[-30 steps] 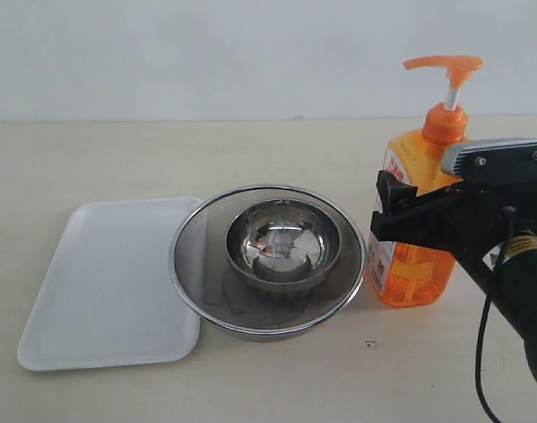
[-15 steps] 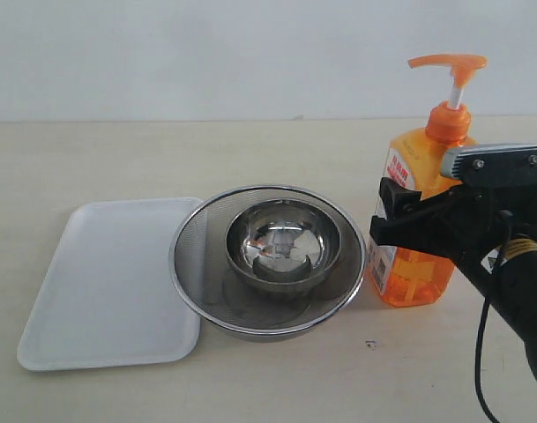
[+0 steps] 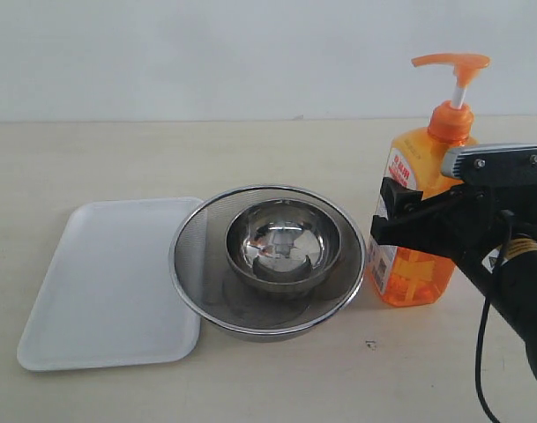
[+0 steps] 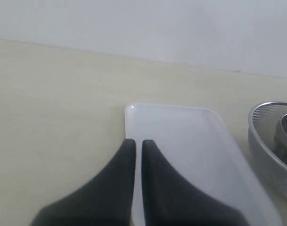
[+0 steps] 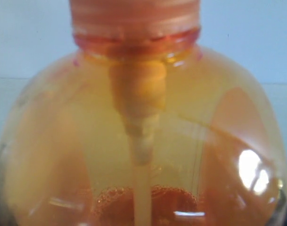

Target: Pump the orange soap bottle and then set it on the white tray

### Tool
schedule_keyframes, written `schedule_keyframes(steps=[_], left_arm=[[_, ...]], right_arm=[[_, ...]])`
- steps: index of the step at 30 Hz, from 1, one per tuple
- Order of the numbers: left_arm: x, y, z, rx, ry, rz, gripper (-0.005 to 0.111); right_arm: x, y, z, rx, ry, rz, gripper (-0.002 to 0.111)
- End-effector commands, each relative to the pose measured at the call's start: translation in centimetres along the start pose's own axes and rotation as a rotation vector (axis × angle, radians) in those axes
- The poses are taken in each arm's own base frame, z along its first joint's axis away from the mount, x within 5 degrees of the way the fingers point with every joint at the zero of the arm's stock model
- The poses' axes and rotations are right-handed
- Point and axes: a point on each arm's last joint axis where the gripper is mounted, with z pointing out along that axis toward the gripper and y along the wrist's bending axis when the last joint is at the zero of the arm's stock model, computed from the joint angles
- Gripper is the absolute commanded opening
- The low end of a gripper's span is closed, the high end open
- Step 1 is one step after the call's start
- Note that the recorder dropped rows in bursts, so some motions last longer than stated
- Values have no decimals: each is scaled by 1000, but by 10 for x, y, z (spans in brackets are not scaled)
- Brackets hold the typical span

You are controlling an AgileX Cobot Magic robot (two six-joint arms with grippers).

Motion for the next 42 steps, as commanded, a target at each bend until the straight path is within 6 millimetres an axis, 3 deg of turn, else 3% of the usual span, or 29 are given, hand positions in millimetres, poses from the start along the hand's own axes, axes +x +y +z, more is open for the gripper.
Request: schedule_keyframes(steps=[1, 2, 3, 29, 34, 42], left_arm=[[1, 0, 0, 1, -3, -6, 5], [1, 0, 0, 1, -3, -6, 5], [1, 0, 0, 1, -3, -6, 5], [0, 0, 0, 1, -6, -5, 5], [-8, 0, 0, 5, -100, -9, 5], [-12, -5, -1, 78, -135, -354, 5]], right_arm=[[1, 1, 0, -4, 19, 18, 14], [1, 1, 0, -6, 19, 3, 3], [1, 1, 0, -7, 19, -3, 0], [2, 1, 0, -11, 36, -66, 0], [2, 1, 0, -11, 36, -113, 0], [-1, 1, 0, -10, 6, -171, 0]])
